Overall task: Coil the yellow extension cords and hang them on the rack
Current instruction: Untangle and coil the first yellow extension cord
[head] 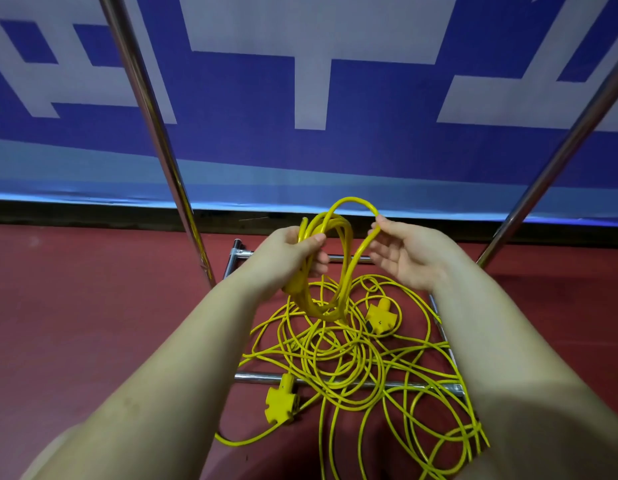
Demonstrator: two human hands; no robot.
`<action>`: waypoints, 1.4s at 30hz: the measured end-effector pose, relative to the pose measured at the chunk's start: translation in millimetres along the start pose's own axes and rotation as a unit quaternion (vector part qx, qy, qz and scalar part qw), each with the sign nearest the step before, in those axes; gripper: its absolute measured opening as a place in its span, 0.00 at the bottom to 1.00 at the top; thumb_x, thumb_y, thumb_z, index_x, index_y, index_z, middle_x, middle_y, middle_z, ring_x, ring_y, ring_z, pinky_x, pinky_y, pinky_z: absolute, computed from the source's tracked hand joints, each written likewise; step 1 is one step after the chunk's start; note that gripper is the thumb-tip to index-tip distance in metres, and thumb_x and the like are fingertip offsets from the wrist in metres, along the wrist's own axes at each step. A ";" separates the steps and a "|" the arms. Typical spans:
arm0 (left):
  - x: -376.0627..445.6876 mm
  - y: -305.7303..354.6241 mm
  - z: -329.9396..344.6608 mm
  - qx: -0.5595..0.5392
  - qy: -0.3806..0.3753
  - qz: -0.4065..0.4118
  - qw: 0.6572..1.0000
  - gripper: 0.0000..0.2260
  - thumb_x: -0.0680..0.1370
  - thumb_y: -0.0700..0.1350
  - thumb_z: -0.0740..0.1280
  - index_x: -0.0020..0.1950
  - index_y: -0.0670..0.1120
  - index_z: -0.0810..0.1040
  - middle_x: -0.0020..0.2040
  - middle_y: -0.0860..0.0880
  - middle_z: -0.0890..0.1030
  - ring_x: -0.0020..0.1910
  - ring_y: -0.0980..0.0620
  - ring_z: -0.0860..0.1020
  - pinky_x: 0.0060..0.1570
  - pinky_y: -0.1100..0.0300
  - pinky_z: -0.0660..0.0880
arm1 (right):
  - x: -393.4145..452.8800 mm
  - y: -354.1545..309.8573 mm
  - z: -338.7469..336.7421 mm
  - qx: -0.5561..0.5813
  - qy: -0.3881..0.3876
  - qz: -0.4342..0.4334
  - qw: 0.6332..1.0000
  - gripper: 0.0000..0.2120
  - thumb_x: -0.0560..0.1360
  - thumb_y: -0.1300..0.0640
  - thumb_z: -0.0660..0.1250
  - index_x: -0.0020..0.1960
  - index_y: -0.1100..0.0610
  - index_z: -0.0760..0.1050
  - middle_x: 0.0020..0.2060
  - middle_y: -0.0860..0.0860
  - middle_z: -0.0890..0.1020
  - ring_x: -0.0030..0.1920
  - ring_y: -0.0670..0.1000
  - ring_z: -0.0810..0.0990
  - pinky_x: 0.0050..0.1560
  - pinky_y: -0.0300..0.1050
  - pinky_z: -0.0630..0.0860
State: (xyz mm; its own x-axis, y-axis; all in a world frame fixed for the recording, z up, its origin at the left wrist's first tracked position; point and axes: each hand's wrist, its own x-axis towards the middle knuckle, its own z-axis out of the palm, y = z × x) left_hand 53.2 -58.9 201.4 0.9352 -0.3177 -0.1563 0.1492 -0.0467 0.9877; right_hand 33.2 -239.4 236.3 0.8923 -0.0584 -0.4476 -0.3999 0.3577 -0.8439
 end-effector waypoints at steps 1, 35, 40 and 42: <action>-0.2 0.4 2.1 -0.014 -0.008 -0.001 1.000 0.06 0.81 0.41 0.60 0.46 0.43 0.73 0.33 0.49 0.81 0.32 0.54 0.81 0.36 0.63 0.79 | 0.0 -0.5 0.9 0.035 -0.004 0.011 0.999 0.09 0.78 0.58 0.62 0.40 0.58 0.73 0.23 0.48 0.79 0.23 0.43 0.78 0.24 0.34 0.76; 2.1 13.9 -5.2 -0.244 0.167 -0.025 0.955 0.06 0.81 0.38 0.60 0.46 0.41 0.75 0.36 0.47 0.81 0.29 0.56 0.82 0.28 0.64 0.78 | 10.4 45.3 11.1 -0.528 -0.129 -0.158 0.824 0.04 0.73 0.53 0.71 0.44 0.51 0.76 0.34 0.44 0.75 0.34 0.44 0.71 0.38 0.39 0.68; 4.7 16.0 -20.5 -0.265 0.231 0.001 0.936 0.06 0.81 0.39 0.60 0.45 0.42 0.74 0.38 0.46 0.80 0.29 0.56 0.81 0.33 0.63 0.78 | 16.3 40.6 3.2 -0.523 -0.057 -0.207 0.825 0.03 0.73 0.57 0.70 0.46 0.52 0.78 0.36 0.45 0.76 0.37 0.44 0.73 0.37 0.35 0.69; 6.8 14.6 -28.0 -0.246 0.250 0.007 0.936 0.05 0.81 0.39 0.60 0.46 0.41 0.73 0.38 0.46 0.80 0.29 0.56 0.81 0.33 0.63 0.79 | 18.3 40.4 1.3 -0.495 -0.037 -0.205 0.843 0.05 0.71 0.57 0.72 0.44 0.51 0.76 0.34 0.46 0.75 0.31 0.41 0.71 0.32 0.33 0.66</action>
State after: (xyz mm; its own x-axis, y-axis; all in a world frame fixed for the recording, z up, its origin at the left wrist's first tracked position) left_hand 70.7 -35.3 214.7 0.9531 0.1740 -0.2475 0.1507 0.4361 0.8872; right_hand 33.7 -224.9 194.4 0.9941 0.0833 -0.0691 -0.0005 -0.6350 -0.7725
